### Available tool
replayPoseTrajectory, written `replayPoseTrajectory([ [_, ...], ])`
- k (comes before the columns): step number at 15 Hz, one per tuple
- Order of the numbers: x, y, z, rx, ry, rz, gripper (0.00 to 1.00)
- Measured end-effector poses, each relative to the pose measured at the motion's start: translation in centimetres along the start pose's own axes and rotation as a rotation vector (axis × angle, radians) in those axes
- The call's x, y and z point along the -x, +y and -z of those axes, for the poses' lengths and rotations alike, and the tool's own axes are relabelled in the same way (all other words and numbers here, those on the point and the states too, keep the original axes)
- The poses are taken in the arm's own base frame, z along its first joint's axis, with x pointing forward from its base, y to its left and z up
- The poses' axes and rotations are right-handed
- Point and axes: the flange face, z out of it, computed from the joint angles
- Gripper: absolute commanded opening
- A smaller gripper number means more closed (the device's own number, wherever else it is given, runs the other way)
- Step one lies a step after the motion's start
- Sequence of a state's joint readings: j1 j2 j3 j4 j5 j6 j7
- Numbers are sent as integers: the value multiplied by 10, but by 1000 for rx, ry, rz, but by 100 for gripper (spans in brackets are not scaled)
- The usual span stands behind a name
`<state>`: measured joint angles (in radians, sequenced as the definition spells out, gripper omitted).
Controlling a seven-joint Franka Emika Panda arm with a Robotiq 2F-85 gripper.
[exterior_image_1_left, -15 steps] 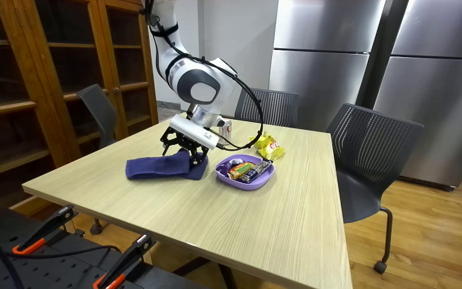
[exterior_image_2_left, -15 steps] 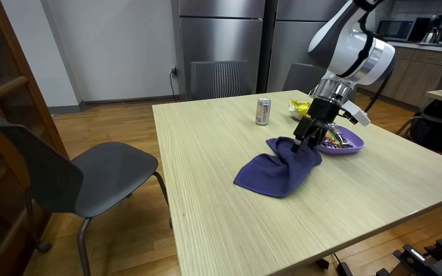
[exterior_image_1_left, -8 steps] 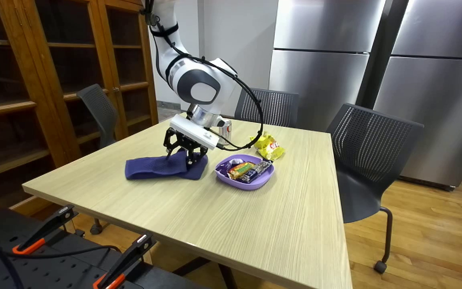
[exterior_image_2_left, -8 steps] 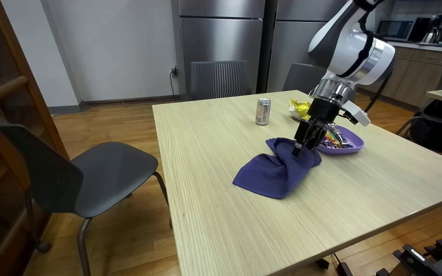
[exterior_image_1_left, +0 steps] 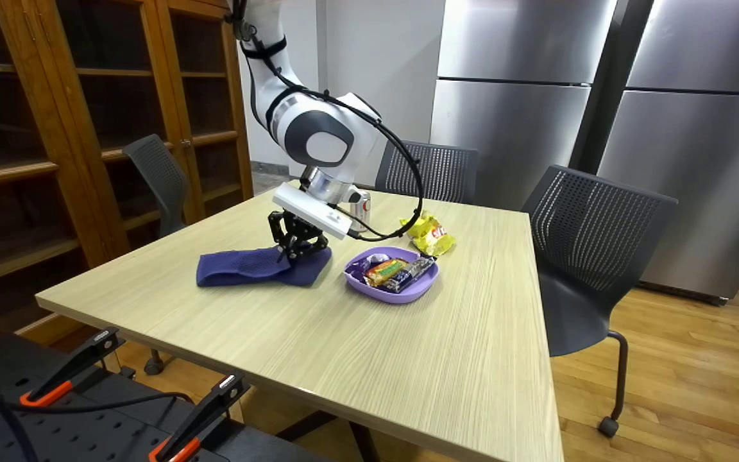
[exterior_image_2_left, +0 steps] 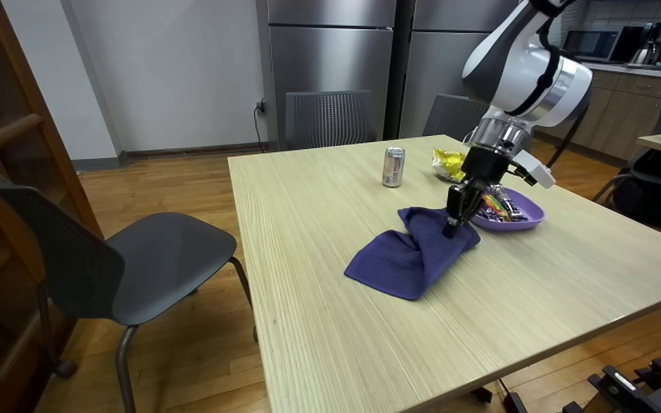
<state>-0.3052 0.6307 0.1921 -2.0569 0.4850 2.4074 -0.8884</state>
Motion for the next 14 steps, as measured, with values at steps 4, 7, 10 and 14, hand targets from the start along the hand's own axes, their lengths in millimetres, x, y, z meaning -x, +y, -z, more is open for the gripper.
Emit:
replayPoseTrajectory([
  [4, 2, 4, 4, 7, 3, -6, 1],
  [7, 1, 4, 10, 12, 9, 0, 1],
  [10, -2, -1, 23, 12, 15, 23, 1],
  [14, -9, -12, 49, 22, 32, 58, 1],
])
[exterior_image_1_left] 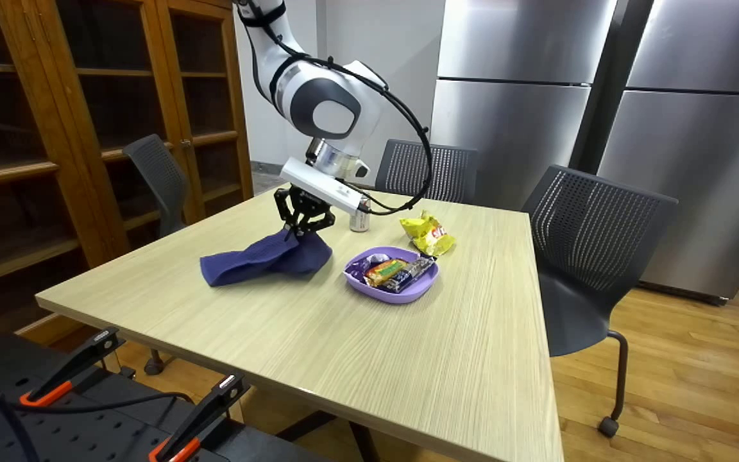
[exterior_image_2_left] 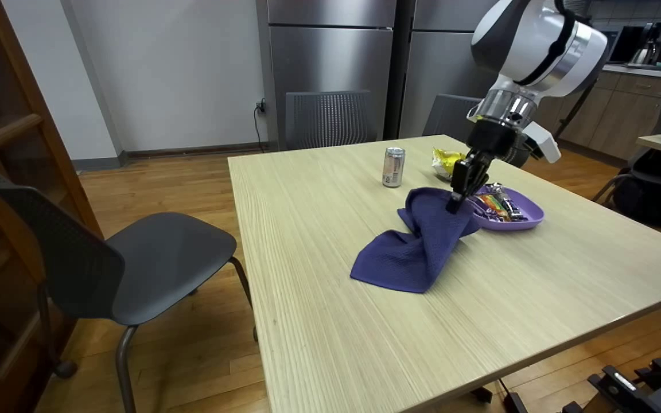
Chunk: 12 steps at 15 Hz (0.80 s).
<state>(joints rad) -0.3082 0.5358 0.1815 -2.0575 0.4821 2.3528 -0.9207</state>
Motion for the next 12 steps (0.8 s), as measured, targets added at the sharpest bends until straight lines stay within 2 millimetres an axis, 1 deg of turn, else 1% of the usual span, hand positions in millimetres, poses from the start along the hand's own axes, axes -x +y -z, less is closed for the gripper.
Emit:
replayPoseTrajectory([
  [2, -1, -4, 12, 5, -16, 17, 1],
  [5, 3, -1, 23, 36, -50, 34, 1],
  [9, 9, 8, 33, 70, -65, 33, 1],
  [12, 13, 18, 45, 98, -65, 9, 1],
])
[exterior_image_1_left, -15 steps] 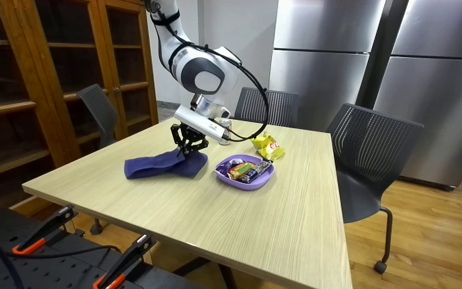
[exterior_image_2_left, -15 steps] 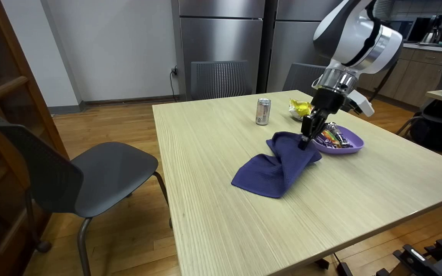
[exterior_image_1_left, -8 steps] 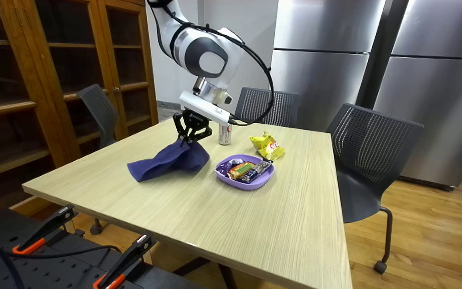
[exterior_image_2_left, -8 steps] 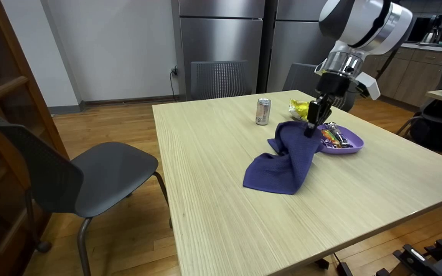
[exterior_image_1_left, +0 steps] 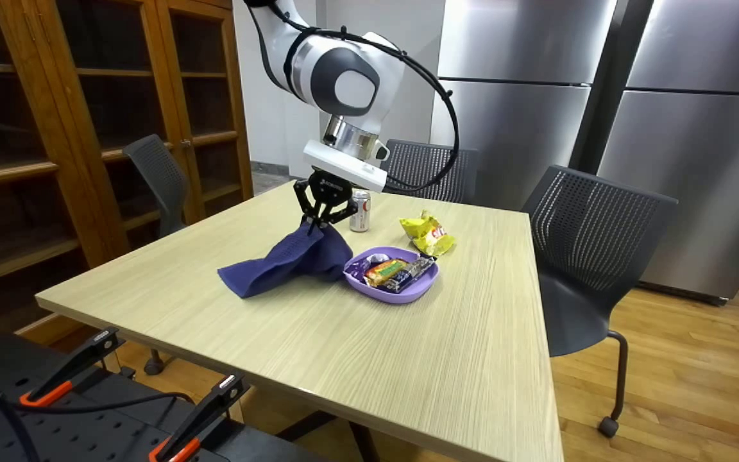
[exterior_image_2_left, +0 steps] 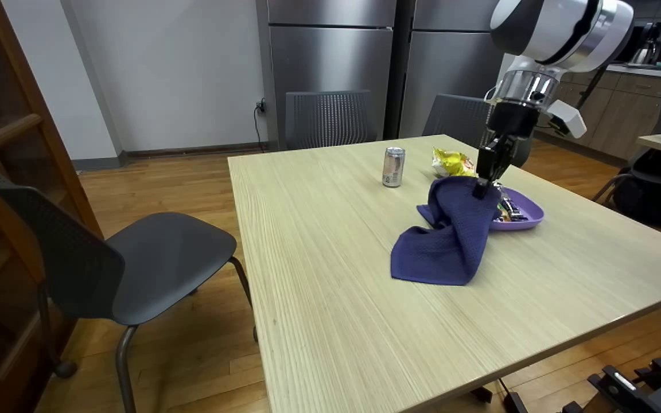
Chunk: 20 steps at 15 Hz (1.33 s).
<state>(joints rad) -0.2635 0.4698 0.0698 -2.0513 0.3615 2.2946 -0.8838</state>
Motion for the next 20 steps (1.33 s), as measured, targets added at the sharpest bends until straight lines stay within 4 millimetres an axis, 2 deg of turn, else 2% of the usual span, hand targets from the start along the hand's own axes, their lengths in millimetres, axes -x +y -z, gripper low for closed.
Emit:
replayPoseTrajectory([
  [11, -4, 21, 31, 52, 41, -99, 1],
  [20, 7, 51, 48, 90, 61, -234, 1],
])
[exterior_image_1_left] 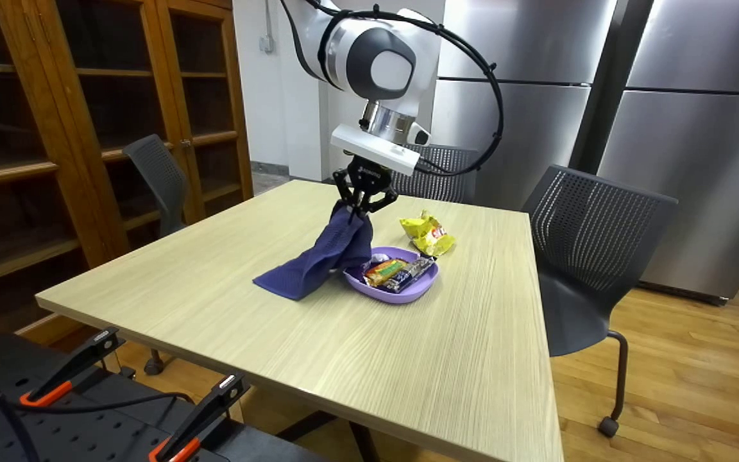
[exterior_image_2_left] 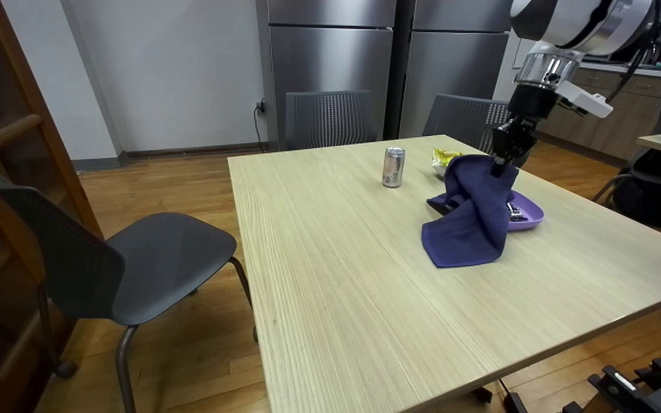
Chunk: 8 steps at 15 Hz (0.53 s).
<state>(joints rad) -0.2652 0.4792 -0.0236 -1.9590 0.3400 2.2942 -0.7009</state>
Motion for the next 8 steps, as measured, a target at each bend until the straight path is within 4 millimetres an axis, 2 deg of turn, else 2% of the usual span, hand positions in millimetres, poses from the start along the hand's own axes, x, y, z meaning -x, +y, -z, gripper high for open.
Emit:
replayPoseTrajectory([
  [8, -2, 31, 8, 27, 19, -123, 1],
])
